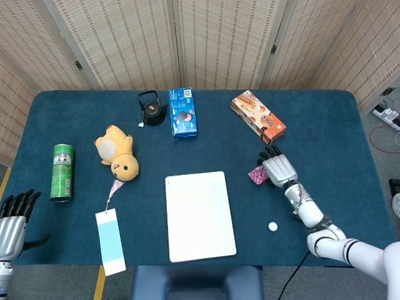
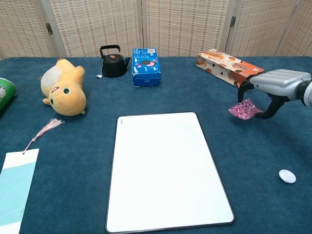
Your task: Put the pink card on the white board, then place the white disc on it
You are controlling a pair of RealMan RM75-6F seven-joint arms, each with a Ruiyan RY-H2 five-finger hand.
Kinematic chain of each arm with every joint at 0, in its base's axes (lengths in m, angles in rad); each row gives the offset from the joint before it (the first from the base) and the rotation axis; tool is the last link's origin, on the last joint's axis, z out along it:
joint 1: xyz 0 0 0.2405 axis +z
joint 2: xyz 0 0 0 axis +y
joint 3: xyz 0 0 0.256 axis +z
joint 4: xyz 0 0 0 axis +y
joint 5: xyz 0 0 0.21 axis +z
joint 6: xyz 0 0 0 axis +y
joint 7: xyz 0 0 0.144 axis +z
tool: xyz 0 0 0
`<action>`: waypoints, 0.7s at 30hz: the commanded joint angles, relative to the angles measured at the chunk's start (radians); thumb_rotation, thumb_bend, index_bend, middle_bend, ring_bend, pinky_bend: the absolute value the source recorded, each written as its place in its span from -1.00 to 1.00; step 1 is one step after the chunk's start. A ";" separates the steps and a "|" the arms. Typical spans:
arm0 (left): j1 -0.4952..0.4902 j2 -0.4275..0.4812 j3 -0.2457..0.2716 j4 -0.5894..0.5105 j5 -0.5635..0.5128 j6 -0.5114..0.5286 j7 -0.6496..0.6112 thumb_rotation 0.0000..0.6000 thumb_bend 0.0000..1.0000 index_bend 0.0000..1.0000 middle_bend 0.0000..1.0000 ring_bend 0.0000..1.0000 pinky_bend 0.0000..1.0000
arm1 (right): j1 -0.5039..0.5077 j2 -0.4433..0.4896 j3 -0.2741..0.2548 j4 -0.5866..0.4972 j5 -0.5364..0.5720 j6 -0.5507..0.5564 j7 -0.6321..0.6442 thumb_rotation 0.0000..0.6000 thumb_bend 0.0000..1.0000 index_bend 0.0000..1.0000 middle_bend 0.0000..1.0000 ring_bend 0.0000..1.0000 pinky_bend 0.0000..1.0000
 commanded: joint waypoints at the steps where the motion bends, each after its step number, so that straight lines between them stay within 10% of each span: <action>1: 0.000 0.000 0.000 -0.001 -0.001 -0.001 0.001 1.00 -0.73 -0.76 -0.84 -0.82 -1.00 | 0.020 0.043 0.003 -0.122 -0.034 0.013 -0.024 1.00 -0.27 -0.18 -0.59 -0.91 -0.96; 21: 0.007 0.004 0.004 0.006 0.002 0.005 -0.018 1.00 -0.73 -0.76 -0.84 -0.82 -1.00 | 0.170 -0.058 -0.018 -0.309 0.014 -0.050 -0.257 1.00 -0.27 -0.37 -0.62 -0.88 -0.96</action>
